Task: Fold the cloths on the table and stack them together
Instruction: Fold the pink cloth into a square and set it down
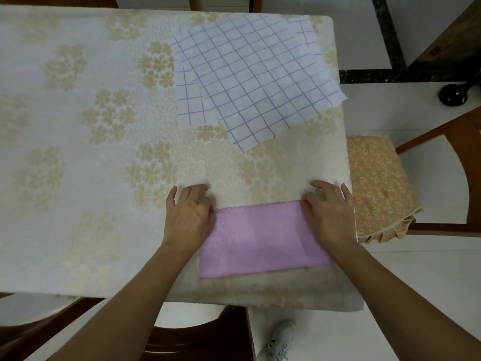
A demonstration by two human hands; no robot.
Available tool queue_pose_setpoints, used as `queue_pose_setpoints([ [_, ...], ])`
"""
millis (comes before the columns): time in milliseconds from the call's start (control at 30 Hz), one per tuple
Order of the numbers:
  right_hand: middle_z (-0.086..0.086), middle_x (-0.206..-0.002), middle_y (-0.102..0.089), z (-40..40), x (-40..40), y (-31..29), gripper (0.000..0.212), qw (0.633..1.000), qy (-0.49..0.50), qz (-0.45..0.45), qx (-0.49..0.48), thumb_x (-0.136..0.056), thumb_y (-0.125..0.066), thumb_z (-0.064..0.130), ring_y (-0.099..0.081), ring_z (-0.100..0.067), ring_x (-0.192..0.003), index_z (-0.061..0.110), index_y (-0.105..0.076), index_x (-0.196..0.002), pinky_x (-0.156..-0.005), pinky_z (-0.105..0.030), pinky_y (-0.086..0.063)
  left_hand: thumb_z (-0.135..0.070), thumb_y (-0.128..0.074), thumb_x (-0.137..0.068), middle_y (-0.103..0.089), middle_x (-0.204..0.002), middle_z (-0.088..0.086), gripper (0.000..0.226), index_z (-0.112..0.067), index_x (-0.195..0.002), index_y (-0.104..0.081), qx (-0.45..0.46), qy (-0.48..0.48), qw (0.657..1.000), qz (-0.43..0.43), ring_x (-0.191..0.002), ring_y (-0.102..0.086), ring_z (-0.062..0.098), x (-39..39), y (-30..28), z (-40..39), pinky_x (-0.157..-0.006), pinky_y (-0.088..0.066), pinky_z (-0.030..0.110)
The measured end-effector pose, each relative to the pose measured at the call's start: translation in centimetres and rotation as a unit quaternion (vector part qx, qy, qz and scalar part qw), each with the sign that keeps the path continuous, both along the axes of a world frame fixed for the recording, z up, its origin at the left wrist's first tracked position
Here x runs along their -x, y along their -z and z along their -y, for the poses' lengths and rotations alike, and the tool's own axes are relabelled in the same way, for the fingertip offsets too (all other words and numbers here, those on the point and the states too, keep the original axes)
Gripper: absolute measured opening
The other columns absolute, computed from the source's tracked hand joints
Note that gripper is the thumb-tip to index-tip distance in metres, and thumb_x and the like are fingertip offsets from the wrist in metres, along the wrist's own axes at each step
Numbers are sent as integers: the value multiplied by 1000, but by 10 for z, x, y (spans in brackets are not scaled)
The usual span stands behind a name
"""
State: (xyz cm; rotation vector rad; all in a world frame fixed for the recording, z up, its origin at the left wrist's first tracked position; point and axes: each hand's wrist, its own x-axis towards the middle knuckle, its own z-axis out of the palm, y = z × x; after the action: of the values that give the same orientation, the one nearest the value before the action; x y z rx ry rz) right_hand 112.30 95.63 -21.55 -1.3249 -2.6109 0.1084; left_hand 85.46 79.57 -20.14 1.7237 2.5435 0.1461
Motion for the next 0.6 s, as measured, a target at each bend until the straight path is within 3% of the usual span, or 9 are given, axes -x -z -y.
queue_pose_setpoints([
  [67, -14, -128, -63, 5, 1, -1, 29, 1000, 4, -31, 0, -95, -50, 26, -58, -31, -120, 11, -72, -108, -114, -53, -31, -22, -60, -82, -60, -131, 10, 19, -11, -97, -65, -31, -31, 999, 12, -121, -55, 29, -10, -5, 1, -110, -32, 59],
  [167, -19, -137, -57, 27, 9, 2, 41, 997, -37, -63, 0, -98, -50, 29, -51, -35, -129, 4, -63, -129, -114, -55, -34, -29, -55, -93, -51, -144, 11, 34, -12, -123, -59, -79, -1, 996, 46, -132, -47, 29, -47, -8, 5, -113, -31, 55],
  [300, -14, -156, -39, 64, 14, 19, 61, 994, -99, -1, 55, -102, -43, 44, -31, -30, -148, 5, -43, -149, -117, -53, -30, -40, -42, -101, -31, -160, 8, 58, -11, -151, -37, -31, 81, 993, 81, -148, -28, 24, -102, 11, 12, -117, -28, 52],
  [433, -9, -166, -14, 73, 10, 35, 75, 988, -102, 75, 94, -103, -26, 59, -8, -26, -154, 9, -21, -158, -124, -49, -15, -51, -28, -104, -13, -166, 5, 67, -13, -158, -15, 48, 59, 994, 78, -153, -8, 20, -107, 32, 18, -122, -16, 50],
  [600, -10, -167, -12, 67, 16, 39, 77, 986, -105, 95, 90, -102, -21, 62, -7, -27, -154, 10, -17, -159, -124, -49, -14, -57, -27, -102, -8, -166, 4, 71, -15, -158, -12, 63, 49, 995, 55, -154, -4, 20, -86, 40, 22, -124, -11, 49],
])
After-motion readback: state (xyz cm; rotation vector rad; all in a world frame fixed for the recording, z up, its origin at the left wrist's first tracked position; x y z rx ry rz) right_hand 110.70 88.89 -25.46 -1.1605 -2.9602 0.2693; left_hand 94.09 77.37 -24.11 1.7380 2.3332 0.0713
